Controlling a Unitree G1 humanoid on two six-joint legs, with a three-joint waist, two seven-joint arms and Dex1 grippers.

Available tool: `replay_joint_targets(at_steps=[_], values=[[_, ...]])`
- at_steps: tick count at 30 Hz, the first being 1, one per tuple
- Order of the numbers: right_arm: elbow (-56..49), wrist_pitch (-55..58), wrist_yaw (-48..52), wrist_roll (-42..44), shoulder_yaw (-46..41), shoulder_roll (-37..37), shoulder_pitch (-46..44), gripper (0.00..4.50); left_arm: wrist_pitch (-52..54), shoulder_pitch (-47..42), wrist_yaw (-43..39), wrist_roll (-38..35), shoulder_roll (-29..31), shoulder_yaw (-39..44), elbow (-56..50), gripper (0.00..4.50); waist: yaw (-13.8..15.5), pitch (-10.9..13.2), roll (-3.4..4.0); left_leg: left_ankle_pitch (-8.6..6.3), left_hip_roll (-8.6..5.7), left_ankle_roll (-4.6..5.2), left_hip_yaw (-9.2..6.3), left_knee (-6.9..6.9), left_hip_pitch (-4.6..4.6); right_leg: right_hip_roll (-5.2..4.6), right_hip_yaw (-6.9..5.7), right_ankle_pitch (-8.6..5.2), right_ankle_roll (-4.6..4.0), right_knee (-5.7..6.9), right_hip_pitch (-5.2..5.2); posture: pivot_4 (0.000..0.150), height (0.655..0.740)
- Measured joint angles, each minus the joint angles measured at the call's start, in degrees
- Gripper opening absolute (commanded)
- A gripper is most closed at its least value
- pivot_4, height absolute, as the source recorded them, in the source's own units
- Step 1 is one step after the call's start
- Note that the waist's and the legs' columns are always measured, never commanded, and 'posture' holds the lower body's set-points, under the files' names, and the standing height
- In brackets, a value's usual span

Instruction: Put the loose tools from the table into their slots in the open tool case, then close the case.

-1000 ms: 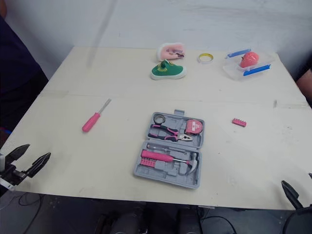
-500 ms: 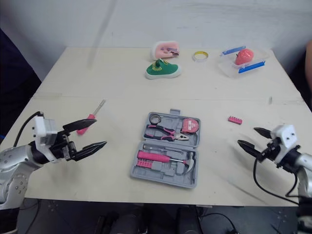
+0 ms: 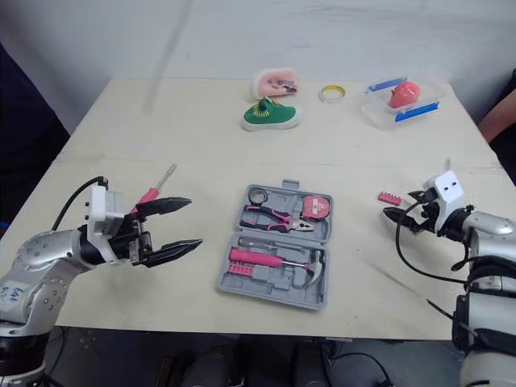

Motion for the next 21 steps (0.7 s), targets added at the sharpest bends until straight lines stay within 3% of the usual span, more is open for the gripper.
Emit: replay_joint_targets(at_steps=[14, 21], values=[[3.6, 1.1, 5.3, -2.9, 0.3, 3.9, -3.8, 4.50, 2.5, 0.1, -1.5, -1.0, 2.3, 0.3, -0.8, 4.47, 0.0, 0.0, -0.01, -0.01, 0.02, -0.02, 0.00, 0.02, 0.00, 0.03, 0.01, 0.00, 0.00, 0.00, 0.02, 0.150, 0.7400], [3.6, -1.3, 0.6, -4.3, -0.1, 5.0, -3.5, 4.50, 3.0, -0.3, -1.5, -1.2, 2.8, 0.6, -0.8, 4.47, -0.1, 0.0, -0.07, -0.02, 0.02, -0.03, -0.01, 0.06, 0.06, 0.03, 0.01, 0.00, 0.00, 0.00, 0.11, 0.150, 0.7400]])
